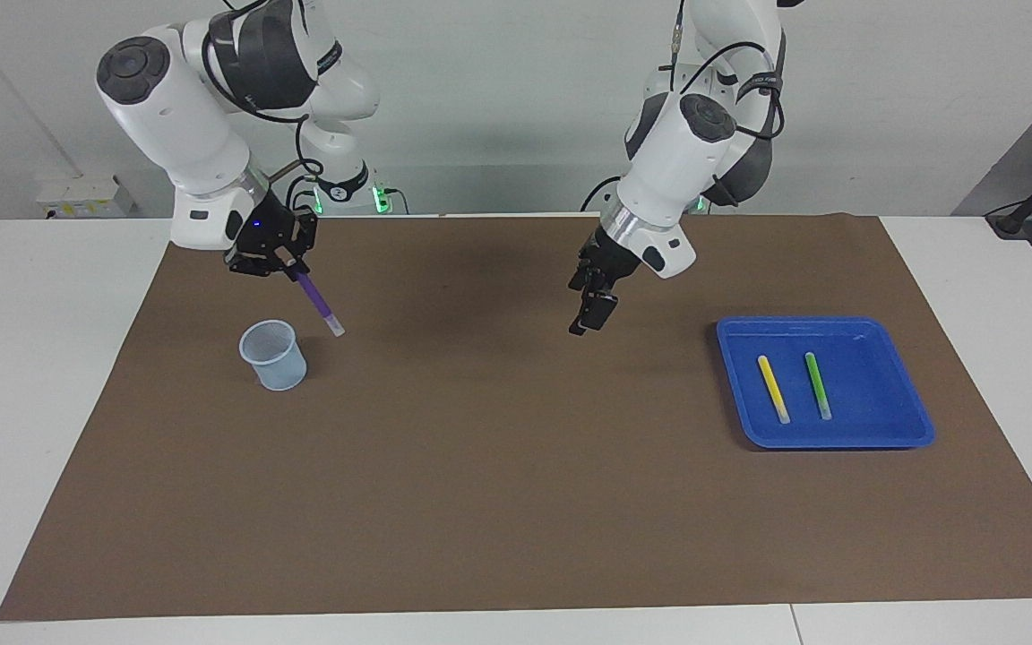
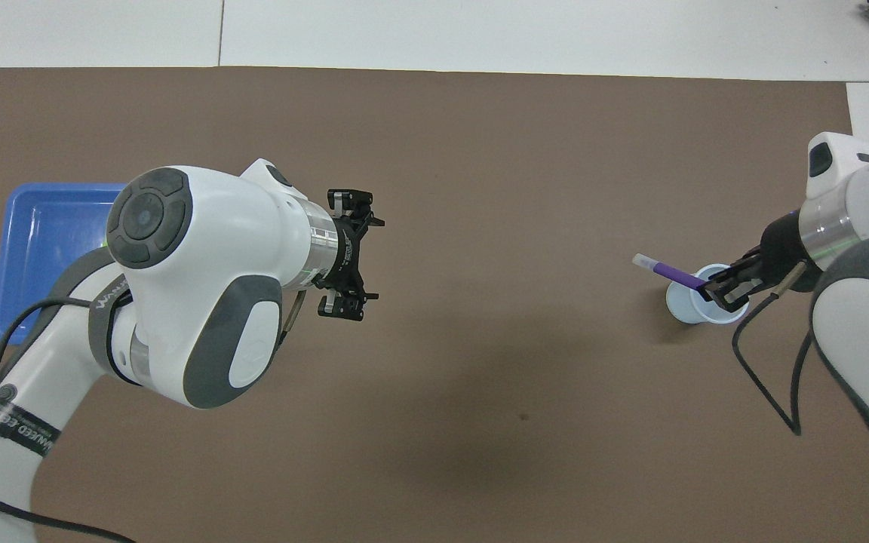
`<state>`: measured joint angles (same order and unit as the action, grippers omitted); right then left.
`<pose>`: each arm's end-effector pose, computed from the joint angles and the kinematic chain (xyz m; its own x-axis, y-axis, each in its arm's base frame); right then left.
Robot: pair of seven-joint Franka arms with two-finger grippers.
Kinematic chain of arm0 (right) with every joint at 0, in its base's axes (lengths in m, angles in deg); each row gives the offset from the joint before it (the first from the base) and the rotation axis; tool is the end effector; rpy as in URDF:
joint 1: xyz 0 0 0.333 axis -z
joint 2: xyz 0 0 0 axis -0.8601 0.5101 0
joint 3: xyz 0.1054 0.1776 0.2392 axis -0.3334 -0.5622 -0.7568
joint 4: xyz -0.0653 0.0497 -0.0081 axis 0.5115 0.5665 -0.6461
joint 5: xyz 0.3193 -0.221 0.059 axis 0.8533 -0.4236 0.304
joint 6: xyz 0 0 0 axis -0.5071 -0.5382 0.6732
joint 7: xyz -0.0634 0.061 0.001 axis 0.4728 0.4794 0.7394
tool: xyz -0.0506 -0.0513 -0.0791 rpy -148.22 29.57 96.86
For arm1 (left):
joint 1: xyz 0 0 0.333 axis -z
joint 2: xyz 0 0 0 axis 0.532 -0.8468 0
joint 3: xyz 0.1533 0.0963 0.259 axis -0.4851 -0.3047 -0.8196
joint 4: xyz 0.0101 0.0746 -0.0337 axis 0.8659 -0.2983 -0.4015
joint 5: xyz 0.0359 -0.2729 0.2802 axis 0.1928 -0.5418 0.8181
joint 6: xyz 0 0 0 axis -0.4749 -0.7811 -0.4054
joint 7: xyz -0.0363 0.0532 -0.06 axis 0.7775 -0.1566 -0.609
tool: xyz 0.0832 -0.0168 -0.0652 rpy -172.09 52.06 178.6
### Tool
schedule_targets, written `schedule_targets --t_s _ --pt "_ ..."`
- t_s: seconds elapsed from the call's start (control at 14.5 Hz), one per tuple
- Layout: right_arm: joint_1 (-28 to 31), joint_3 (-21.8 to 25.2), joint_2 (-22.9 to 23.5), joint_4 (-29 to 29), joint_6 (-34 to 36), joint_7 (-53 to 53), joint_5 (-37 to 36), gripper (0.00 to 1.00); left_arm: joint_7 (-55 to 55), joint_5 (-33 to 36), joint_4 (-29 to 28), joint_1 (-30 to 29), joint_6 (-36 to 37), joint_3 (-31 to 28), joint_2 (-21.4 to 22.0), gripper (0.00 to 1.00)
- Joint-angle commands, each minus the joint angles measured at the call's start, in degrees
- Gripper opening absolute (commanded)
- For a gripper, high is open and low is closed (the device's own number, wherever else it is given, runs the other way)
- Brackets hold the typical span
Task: Right arm passes pens to left for tray arrangement
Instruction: 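Carry the purple pen toward center while the left gripper approaches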
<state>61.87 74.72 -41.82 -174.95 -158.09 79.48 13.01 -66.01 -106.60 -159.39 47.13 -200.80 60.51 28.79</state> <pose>0.5418 0.0578 0.5501 0.8268 0.5624 -0.0066 0.5479 -0.8080 -0.2168 0.5232 -0.3200 0.4898 0.1743 0.9220 -0.3458 0.9814 -0.1341 0.1371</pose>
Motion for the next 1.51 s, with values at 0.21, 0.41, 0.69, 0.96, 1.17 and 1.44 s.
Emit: schedule_targets --t_s 0.21,0.41,0.69,0.96,1.17,1.44 --pt "0.4 -3.5 -0.3 -0.1 -1.4 1.8 9.5 0.0 -7.2 -1.7 0.2 2.3 -1.4 0.6 1.2 1.0" --pt "-0.8 -3.7 -0.7 -0.8 -3.1 1.8 14.7 0.0 -7.6 -3.3 1.3 2.8 -3.7 2.9 1.2 1.0" --pt "-1.6 -3.7 -0.8 -1.4 -4.6 1.8 21.4 0.0 -13.9 -3.3 1.2 7.8 -11.9 3.4 0.7 1.0" --pt "-1.7 -3.8 -1.1 -2.0 -5.8 1.8 26.4 0.0 -14.5 -2.6 1.5 10.8 -12.3 3.4 1.0 1.0" --pt "-3.1 -3.7 -1.1 -2.1 -6.3 2.0 27.6 0.0 -17.2 -1.8 3.3 11.0 -12.5 3.6 1.1 1.0" --pt "-3.6 -3.7 -1.1 -2.1 -7.2 2.4 29.1 0.0 -20.0 0.9 3.8 13.9 -13.3 3.6 1.2 1.0"
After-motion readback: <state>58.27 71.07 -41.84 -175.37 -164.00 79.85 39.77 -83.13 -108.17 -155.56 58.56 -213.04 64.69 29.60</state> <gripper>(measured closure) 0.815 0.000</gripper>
